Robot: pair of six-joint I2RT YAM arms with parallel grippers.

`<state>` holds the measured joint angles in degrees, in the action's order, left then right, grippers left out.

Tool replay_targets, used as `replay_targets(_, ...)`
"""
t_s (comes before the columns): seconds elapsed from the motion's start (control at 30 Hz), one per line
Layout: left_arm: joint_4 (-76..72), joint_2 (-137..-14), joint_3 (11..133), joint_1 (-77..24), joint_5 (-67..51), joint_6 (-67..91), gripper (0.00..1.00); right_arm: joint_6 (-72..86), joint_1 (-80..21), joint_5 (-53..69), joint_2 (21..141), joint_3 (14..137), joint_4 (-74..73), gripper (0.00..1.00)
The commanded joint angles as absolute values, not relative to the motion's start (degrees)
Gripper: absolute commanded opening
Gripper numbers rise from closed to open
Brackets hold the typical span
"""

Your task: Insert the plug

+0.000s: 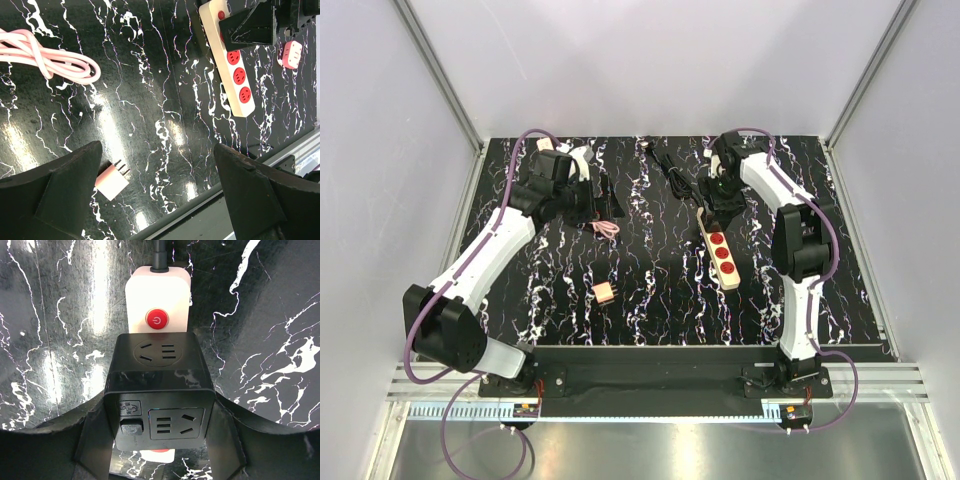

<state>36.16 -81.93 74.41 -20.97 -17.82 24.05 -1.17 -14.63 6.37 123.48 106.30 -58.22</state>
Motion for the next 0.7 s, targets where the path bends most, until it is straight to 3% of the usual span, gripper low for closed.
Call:
replay_targets(0.0, 33.5, -81.1, 74.2, -20.6, -18.9, 24.4, 0.99, -1.4, -14.7, 3.3, 125.3, 103.0, -57.0, 0.00)
replay_targets(0.67, 33.2, -81.3, 74.0, -20.4, -19.0, 24.6, 0.99, 1.6, -19.0, -0.9, 129.8, 95.4, -53.2, 0.00)
